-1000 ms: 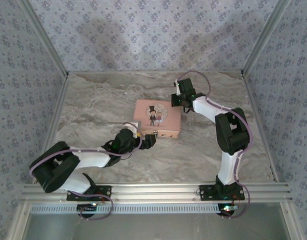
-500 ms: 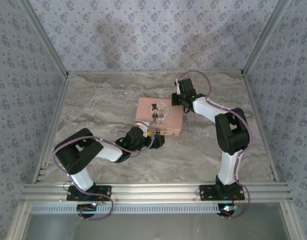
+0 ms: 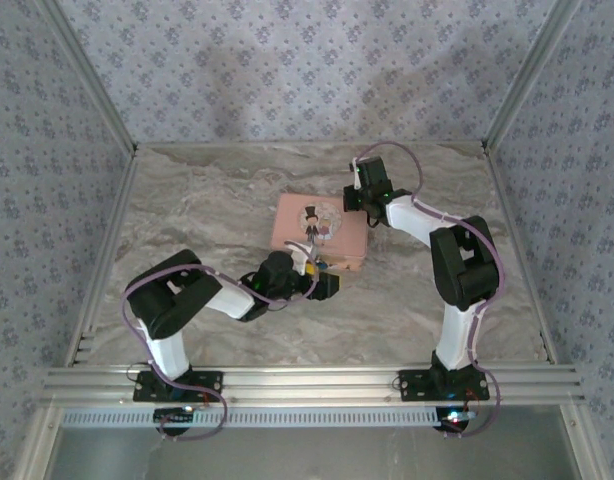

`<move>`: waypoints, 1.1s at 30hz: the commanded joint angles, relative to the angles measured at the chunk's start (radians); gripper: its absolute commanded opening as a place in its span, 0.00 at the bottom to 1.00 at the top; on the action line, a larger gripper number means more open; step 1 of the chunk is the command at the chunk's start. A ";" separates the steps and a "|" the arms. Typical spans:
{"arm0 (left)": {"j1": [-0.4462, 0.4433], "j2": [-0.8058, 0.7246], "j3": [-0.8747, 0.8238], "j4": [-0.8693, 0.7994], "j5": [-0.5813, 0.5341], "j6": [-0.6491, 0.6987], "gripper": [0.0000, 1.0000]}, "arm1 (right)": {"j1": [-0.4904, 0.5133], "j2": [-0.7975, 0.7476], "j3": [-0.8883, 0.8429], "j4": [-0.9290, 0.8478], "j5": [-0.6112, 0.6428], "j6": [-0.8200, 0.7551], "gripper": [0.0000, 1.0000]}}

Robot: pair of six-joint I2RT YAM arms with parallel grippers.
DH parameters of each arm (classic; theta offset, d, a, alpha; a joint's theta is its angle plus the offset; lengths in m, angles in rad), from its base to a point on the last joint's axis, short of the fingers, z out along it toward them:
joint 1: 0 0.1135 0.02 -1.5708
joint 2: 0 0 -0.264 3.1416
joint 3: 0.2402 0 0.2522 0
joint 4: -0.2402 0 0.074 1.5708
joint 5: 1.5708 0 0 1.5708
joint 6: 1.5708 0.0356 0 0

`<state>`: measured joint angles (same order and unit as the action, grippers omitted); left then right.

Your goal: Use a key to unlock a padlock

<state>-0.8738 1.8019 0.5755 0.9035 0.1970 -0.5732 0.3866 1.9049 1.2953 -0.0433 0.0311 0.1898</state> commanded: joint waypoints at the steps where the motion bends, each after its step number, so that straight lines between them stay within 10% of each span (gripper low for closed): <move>1: -0.005 0.001 0.038 0.135 0.065 0.061 0.92 | 0.029 0.002 -0.036 -0.091 -0.046 -0.005 0.00; 18: -0.004 0.036 0.006 0.213 -0.109 0.060 0.97 | 0.043 -0.004 -0.043 -0.086 -0.043 0.000 0.00; 33: 0.047 0.019 -0.012 0.333 0.121 0.009 0.80 | 0.050 -0.004 -0.039 -0.102 -0.031 -0.008 0.00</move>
<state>-0.8516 1.8496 0.5522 1.0439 0.2672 -0.5583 0.3962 1.8980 1.2804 -0.0227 0.0544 0.1898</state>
